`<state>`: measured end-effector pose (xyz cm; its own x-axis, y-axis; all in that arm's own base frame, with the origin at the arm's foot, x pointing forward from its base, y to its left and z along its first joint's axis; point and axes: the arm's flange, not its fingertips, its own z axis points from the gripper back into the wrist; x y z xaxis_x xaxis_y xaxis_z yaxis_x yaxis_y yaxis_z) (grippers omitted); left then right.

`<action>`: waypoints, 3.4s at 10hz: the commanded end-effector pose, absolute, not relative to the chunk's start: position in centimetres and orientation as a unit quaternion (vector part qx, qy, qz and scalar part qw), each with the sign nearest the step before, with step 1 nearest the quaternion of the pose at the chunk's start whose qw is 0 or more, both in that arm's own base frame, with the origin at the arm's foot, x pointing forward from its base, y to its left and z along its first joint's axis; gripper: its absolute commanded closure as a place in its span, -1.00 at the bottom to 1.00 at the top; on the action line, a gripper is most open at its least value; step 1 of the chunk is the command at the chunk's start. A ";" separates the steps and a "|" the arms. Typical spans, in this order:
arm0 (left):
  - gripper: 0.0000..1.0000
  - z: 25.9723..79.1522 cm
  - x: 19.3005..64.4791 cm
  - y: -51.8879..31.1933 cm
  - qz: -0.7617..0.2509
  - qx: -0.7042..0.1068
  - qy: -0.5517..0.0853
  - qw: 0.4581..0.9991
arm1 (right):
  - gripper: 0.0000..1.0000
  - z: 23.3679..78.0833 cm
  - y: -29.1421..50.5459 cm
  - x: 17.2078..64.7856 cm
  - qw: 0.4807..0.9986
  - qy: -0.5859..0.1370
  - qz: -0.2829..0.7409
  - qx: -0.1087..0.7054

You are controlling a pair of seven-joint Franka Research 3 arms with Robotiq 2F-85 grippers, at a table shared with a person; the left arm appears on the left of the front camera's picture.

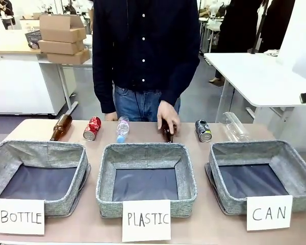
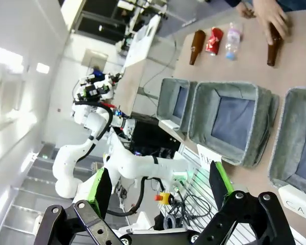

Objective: Sort the can waste into the basket.
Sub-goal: Pick up the can waste from the table and place it in the right Fabric basket.

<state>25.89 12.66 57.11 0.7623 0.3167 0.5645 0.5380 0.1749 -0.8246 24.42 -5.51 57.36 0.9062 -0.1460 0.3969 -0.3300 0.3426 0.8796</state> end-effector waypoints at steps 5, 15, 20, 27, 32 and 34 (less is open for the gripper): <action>-1.00 56.5 26.3 12.6 -0.075 -0.633 -0.334 0.694 | -1.00 57.5 -5.4 24.9 0.785 -0.219 0.069 0.576; -1.00 61.2 35.5 5.5 -0.169 -0.539 -0.179 0.805 | -1.00 57.5 -5.4 24.9 0.785 -0.219 0.069 0.576; -1.00 63.1 13.3 10.7 -0.398 -0.574 -0.288 0.655 | -1.00 57.5 -5.4 24.9 0.785 -0.219 0.069 0.576; -1.00 64.5 10.8 10.6 -0.389 -0.565 -0.304 0.661 | -1.00 57.5 -5.4 24.9 0.785 -0.219 0.069 0.576; -1.00 64.5 10.8 10.6 -0.389 -0.565 -0.304 0.661 | -1.00 57.5 -5.4 24.9 0.785 -0.219 0.069 0.576; -1.00 64.5 10.8 10.6 -0.389 -0.565 -0.304 0.661 | -1.00 57.5 -5.4 24.9 0.785 -0.219 0.069 0.576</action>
